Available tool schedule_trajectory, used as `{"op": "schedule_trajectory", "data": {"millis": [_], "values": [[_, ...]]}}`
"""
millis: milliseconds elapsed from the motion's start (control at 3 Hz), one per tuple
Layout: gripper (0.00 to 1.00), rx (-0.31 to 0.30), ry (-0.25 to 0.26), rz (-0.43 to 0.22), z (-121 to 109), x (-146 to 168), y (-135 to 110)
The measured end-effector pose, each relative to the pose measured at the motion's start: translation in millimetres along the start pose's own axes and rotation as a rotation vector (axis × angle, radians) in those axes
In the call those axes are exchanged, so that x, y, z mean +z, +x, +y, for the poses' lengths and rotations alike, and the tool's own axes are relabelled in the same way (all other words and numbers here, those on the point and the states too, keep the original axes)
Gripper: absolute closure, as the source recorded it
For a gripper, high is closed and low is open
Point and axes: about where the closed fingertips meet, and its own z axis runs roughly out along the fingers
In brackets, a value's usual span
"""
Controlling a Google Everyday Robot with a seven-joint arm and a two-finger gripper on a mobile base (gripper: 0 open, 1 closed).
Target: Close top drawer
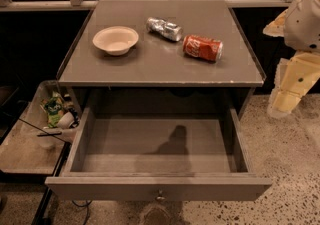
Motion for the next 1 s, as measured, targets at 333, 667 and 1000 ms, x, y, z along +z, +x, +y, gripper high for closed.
{"op": "schedule_trajectory", "data": {"millis": [333, 667, 1000], "values": [[0.0, 0.0, 0.0, 0.0, 0, 0, 0], [0.0, 0.037, -0.019, -0.011, 13, 19, 9], [0.18, 0.087, -0.059, -0.045, 37, 47, 24]]}}
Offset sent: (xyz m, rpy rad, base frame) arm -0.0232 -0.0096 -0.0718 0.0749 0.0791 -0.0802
